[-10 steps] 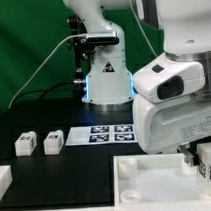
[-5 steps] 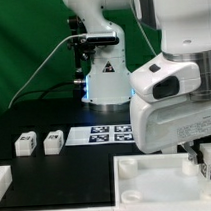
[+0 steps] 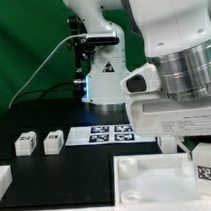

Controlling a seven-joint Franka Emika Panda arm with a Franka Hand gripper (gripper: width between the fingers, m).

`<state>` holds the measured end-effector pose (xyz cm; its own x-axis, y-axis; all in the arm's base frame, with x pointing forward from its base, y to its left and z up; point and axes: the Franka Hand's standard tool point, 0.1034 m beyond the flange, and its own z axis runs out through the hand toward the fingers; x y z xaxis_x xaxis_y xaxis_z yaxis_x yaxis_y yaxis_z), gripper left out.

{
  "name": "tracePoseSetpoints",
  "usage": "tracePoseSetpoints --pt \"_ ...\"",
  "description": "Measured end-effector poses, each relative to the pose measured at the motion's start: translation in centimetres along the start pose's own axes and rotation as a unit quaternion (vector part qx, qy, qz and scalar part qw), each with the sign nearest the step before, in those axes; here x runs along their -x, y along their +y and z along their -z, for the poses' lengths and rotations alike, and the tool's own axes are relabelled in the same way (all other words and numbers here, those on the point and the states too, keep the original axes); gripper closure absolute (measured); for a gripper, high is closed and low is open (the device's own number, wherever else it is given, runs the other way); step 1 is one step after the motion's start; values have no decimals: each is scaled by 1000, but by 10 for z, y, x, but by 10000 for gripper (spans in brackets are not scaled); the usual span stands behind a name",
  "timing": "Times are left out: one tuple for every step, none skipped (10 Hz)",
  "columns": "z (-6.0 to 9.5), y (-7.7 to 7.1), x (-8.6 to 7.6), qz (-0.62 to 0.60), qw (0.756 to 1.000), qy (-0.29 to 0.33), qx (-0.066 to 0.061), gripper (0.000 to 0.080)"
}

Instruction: Assemble one leg

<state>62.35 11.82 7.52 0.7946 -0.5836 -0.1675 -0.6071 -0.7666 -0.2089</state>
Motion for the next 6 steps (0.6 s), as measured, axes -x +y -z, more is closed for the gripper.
tracePoseSetpoints --pt "0 -1 1 -52 999 0 0 493" --pt "-1 -1 2 -99 995 -2 -1 494" --pt "-1 -4 2 -173 985 -3 -6 494" --pt "0 -7 0 -284 959 0 -19 497" --pt "-2 -10 0 -386 922 -1 -34 497" --pt "-4 -9 0 -413 910 2 -43 497"
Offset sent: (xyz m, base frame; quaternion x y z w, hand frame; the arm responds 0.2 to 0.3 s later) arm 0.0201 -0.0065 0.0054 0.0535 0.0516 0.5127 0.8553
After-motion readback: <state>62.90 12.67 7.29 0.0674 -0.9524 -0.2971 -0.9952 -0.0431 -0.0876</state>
